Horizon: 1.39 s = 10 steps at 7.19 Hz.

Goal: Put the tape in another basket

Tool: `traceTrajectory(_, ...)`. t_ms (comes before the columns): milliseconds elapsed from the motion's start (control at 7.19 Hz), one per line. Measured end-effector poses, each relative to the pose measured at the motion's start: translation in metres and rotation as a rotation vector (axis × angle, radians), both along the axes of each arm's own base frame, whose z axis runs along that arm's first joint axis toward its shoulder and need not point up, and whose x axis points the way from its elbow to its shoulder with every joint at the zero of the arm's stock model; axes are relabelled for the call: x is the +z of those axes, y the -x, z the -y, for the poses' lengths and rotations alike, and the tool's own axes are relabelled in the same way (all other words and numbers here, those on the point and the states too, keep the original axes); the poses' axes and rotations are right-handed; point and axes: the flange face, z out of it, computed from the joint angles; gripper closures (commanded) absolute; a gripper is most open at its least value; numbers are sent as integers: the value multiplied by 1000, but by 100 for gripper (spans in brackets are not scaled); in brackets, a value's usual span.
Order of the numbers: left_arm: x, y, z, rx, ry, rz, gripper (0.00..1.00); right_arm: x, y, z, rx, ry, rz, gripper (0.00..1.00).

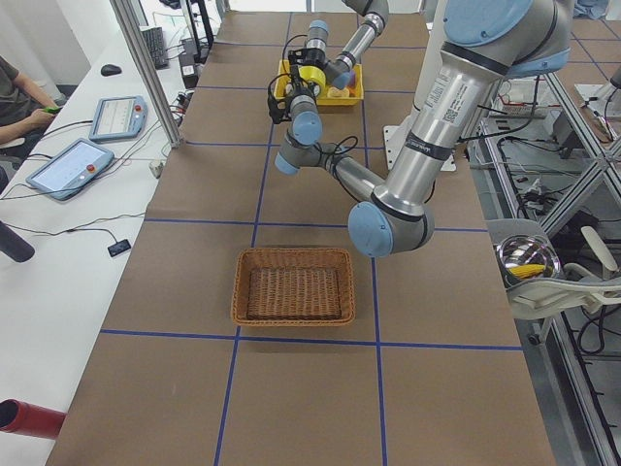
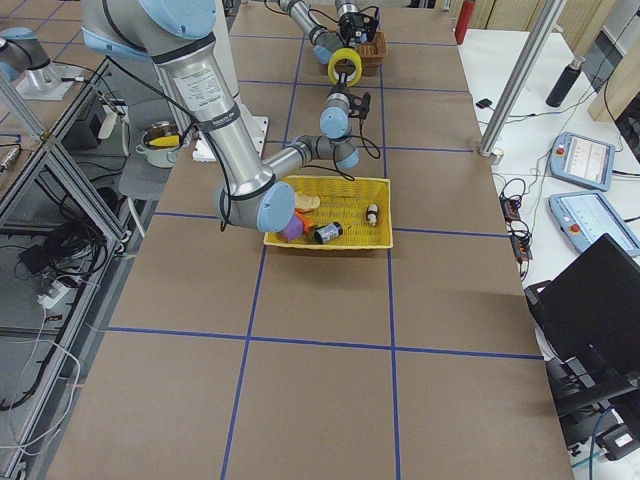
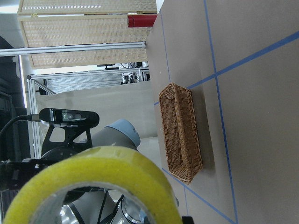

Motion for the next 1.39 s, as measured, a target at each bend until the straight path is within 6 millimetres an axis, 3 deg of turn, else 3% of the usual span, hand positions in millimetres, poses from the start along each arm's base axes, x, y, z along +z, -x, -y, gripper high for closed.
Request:
traceTrajectory(695,0,-6,-19,36,-42,-74,16,-3,6,-6,-15,-2,10,100)
traceTrajectory(1252,-3,-3,-20,34,-30,-130,35,3,9,-11,-24,-18,37,100)
traceTrajectory(1391,0,-3,-20,34,-30,-130,44,1,9,-11,-23,-18,41,86)
